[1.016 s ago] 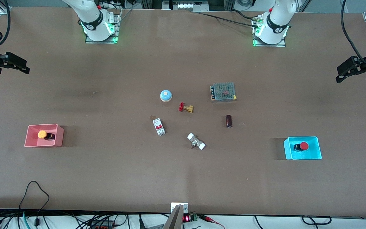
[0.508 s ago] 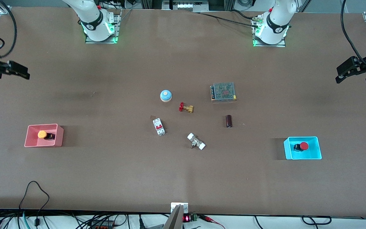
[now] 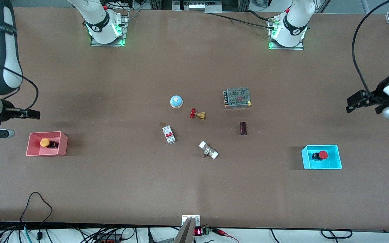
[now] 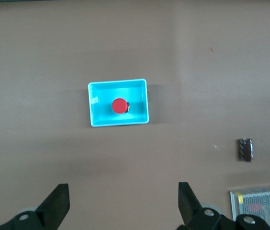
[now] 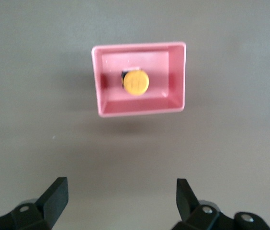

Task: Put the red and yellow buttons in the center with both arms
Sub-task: 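Reach the right gripper to the yellow button while the left gripper reaches the red button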

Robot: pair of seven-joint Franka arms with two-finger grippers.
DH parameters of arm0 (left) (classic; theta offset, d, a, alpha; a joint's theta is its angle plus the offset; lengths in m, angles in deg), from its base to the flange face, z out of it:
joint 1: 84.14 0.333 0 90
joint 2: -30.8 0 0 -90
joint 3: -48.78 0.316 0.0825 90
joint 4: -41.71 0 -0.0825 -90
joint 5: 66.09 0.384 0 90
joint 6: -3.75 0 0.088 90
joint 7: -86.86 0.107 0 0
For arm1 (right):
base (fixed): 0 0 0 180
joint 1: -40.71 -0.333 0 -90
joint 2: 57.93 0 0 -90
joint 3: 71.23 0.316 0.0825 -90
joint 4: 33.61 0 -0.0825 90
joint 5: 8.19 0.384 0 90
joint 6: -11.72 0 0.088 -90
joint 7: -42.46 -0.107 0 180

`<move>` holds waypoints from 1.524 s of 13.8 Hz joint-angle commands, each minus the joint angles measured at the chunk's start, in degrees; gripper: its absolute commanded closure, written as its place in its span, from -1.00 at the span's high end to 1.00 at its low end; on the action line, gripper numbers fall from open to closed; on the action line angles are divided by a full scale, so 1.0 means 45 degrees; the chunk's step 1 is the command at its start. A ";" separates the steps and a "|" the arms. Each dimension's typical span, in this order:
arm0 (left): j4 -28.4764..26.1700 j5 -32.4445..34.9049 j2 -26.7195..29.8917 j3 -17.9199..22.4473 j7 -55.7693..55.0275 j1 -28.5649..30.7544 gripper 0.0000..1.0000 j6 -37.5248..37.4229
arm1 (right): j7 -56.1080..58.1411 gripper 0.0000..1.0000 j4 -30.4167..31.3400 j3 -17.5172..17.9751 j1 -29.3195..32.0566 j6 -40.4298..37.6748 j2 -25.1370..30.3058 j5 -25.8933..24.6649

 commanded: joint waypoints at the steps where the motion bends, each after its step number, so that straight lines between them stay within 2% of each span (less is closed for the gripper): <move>1: 0.0110 -0.0204 -0.1008 0.0032 0.0140 0.0107 1.00 0.0870 | 0.0901 1.00 -0.0315 0.0084 0.0439 0.1355 -0.0995 -0.0088; 7: 0.0129 -0.0165 -0.3256 0.0052 0.0258 0.0439 1.00 0.3526 | 0.1138 1.00 -0.0315 0.0104 0.0732 0.3351 -0.2832 0.0319; 12: 0.0129 -0.0145 -0.4642 0.0052 0.0335 0.0459 1.00 0.5324 | 0.1548 1.00 -0.0373 0.0143 0.0831 0.4464 -0.3459 0.0712; 16: 0.0110 -0.0145 -0.5580 0.0072 0.0433 0.0439 1.00 0.6144 | 0.1548 1.00 -0.0373 0.0162 0.0850 0.4525 -0.3713 0.0810; 21: 0.0090 -0.0126 -0.6597 0.0208 0.0414 0.0439 1.00 0.6635 | 0.2699 1.00 -0.0373 0.0162 0.0967 0.4778 -0.3967 0.1629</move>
